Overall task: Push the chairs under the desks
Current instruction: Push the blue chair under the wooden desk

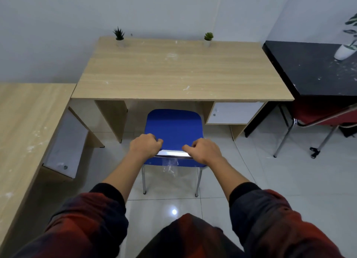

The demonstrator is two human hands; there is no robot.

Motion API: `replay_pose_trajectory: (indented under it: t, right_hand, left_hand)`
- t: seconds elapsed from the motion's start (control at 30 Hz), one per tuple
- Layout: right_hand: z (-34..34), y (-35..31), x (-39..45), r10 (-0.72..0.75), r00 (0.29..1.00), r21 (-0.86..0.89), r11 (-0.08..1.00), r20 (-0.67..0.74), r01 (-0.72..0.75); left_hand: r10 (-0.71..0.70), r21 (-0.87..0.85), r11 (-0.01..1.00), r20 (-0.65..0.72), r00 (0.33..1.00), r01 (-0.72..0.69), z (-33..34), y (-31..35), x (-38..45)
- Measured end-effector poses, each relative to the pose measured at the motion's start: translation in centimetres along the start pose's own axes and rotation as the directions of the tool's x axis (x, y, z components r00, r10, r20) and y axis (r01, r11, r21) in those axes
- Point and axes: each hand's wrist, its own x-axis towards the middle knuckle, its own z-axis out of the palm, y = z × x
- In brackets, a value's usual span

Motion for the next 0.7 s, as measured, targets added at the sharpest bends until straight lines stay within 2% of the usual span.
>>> replay_pose_trajectory:
  t: [0.2, 0.43, 0.7]
  right_hand:
    - [-3.0, 3.8, 2.7, -0.01, 1.0, 0.015, 1.0, 0.02, 0.01]
    - [-6.4, 6.5, 7.4, -0.078, 0.996, -0.012, 0.997, 0.031, 0.079]
    - [-8.3, 8.1, 10.8, -0.169, 0.983, 0.021, 0.986, 0.077, 0.168]
  left_hand:
    - [-0.107, 0.017, 0.994, -0.023, 0.994, 0.107, 1.6, 3.9, 1.3]
    - [-0.024, -0.078, 0.996, 0.191, 0.981, 0.039, 2.2, 6.2, 4.6]
    - [-0.101, -0.123, 0.987, 0.049, 0.994, 0.107, 2.7, 8.9, 5.5]
